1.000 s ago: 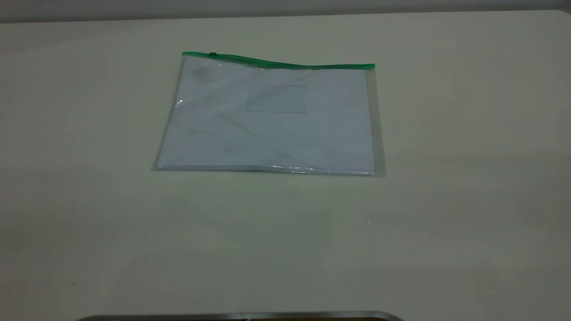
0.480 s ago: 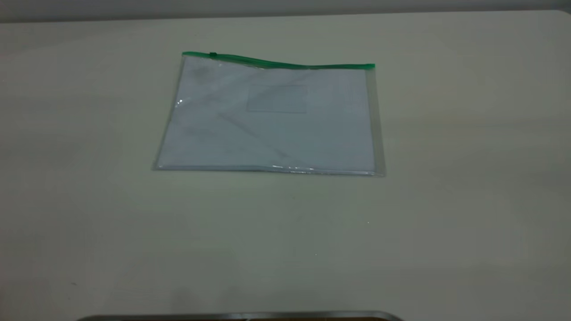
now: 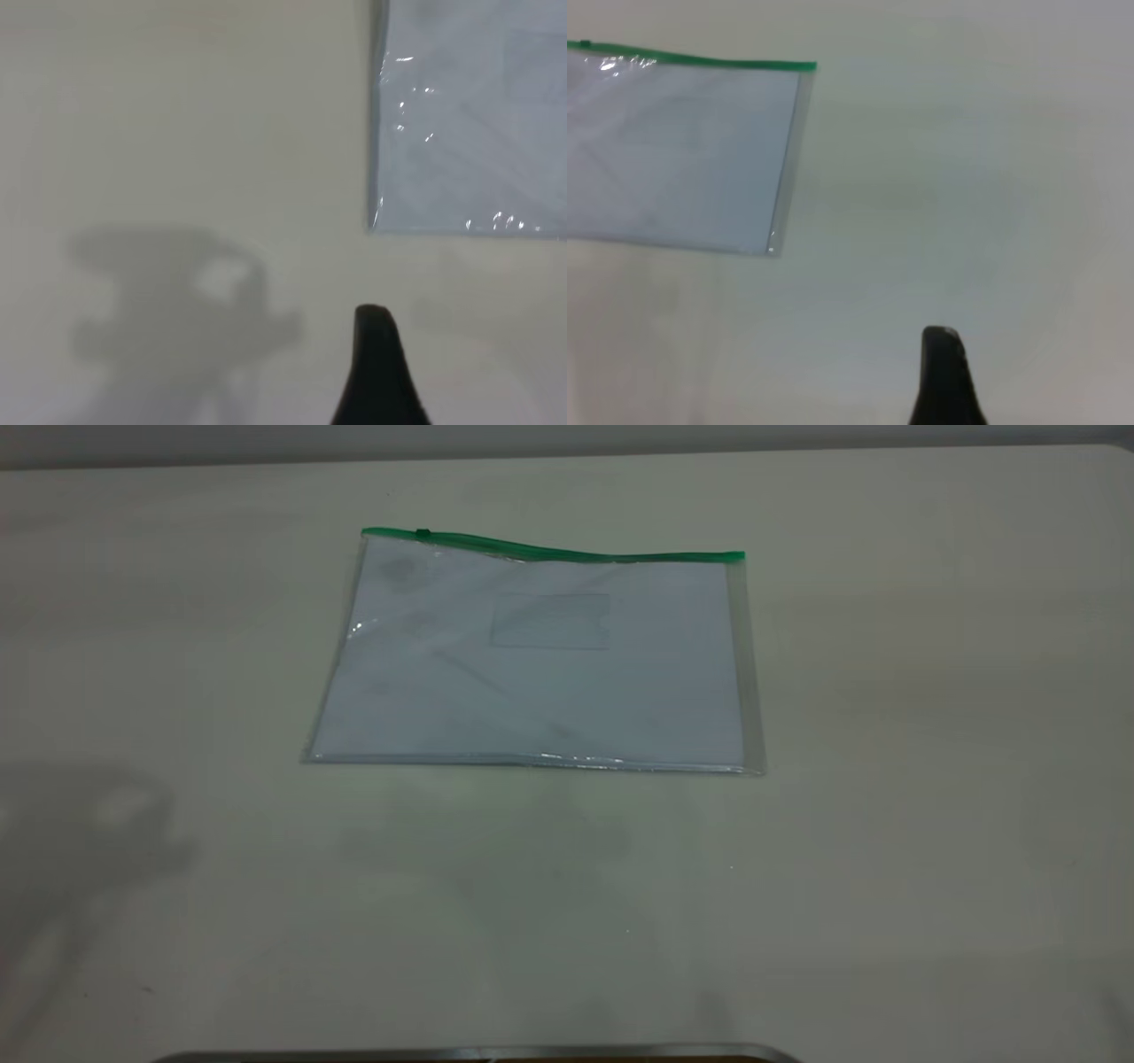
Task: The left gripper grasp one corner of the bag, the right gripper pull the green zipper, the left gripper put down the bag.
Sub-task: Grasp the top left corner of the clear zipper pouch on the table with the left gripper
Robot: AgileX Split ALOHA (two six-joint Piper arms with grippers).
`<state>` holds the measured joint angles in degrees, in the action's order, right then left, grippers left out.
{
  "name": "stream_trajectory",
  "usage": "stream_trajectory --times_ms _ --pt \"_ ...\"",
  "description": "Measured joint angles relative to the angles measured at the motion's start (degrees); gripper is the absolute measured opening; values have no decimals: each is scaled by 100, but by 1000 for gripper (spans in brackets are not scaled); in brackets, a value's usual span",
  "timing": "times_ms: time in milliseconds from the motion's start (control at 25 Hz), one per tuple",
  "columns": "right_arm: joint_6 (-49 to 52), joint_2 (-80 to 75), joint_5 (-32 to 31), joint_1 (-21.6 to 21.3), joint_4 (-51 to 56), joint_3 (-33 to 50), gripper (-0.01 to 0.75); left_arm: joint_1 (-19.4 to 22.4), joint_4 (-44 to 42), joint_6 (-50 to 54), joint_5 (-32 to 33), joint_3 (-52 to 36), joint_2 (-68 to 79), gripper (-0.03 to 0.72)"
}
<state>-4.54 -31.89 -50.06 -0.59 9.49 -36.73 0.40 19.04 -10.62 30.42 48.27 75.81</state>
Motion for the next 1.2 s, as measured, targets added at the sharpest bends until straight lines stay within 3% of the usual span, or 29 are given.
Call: stream_trajectory --times_ms 360,840,1200 --pt "0 -1380 1063 0 18 0 571 0 959 -1328 -193 1818 2620 588" --pt "0 -2788 1554 0 -179 0 571 95 1148 -1822 1333 4894 5363 588" --pt "0 -2840 1685 0 -322 0 571 171 2074 -3181 1622 5850 6631 588"
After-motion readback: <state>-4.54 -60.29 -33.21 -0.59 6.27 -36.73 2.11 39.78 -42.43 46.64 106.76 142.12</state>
